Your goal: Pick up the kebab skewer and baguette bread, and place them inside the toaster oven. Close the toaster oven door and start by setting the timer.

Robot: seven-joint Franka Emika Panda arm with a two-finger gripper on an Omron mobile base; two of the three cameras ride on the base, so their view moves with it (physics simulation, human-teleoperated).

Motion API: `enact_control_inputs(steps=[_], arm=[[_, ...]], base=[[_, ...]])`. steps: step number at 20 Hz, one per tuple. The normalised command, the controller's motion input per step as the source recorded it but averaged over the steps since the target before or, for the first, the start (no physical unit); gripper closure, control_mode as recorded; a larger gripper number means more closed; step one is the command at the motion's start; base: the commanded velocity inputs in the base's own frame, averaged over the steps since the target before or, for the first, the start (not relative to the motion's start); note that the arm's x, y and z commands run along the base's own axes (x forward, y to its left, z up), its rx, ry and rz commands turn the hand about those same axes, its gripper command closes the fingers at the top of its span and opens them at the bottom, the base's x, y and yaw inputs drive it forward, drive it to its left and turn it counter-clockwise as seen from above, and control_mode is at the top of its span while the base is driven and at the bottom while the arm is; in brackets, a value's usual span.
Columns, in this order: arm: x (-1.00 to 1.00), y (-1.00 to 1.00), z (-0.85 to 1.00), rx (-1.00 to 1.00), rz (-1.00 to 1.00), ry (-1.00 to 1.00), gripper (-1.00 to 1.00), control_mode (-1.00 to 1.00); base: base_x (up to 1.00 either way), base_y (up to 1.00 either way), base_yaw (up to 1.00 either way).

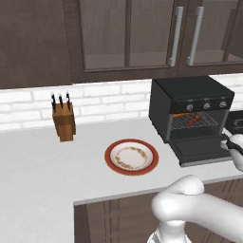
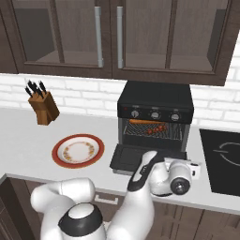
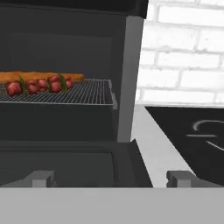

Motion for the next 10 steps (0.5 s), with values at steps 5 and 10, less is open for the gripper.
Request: enact_control_inputs(steps=[5,10], arm=[[-0.65,-0.28,-0.28,-0.03,0.02,0.08,-1.00,-1.00],[-0.63,-0.03,-0.48,-0.05,0.01,0.04,-1.00,-1.00]], base=[[0.00,0.00,0.00],[0.00,0.00,0.00]])
